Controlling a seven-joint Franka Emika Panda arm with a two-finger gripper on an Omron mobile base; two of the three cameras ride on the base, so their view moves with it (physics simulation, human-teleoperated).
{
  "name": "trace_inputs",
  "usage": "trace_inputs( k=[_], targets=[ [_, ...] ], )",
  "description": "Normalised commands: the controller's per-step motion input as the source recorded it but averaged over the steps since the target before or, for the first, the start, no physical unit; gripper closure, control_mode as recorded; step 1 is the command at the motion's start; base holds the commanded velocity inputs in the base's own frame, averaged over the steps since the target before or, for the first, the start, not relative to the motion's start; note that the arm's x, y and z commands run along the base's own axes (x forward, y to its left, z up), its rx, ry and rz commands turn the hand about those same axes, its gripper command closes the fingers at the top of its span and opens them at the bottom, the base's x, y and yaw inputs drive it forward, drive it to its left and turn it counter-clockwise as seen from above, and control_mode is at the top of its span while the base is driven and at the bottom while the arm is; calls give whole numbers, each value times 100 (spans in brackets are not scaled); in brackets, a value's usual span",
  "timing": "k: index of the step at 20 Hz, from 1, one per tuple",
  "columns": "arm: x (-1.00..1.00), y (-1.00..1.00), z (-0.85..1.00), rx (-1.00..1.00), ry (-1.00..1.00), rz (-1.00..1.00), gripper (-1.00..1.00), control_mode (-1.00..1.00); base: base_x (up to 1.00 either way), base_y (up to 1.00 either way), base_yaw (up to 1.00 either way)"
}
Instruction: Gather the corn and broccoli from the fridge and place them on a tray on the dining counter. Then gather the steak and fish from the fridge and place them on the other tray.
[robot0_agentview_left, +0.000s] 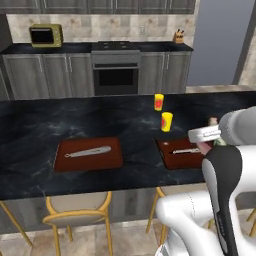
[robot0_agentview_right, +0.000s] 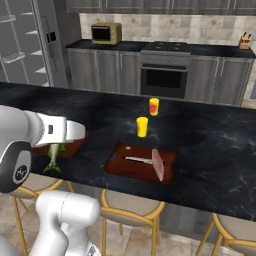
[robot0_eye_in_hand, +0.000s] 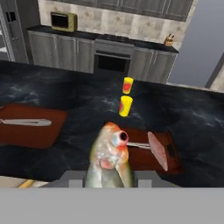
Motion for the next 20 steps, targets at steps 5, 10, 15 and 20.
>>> trace_inputs(
  k=[5, 10, 15, 20],
  targets=[
    [0, 0, 0, 0, 0, 0, 100, 100, 11, -10, 0],
    [0, 0, 0, 0, 0, 0, 100, 100, 0, -46, 0],
    [17, -51, -13, 6, 6, 0, 100, -100, 0, -13, 0],
    [71, -16, -29, 3, 19, 0, 100, -100, 0, 0, 0]
  ],
)
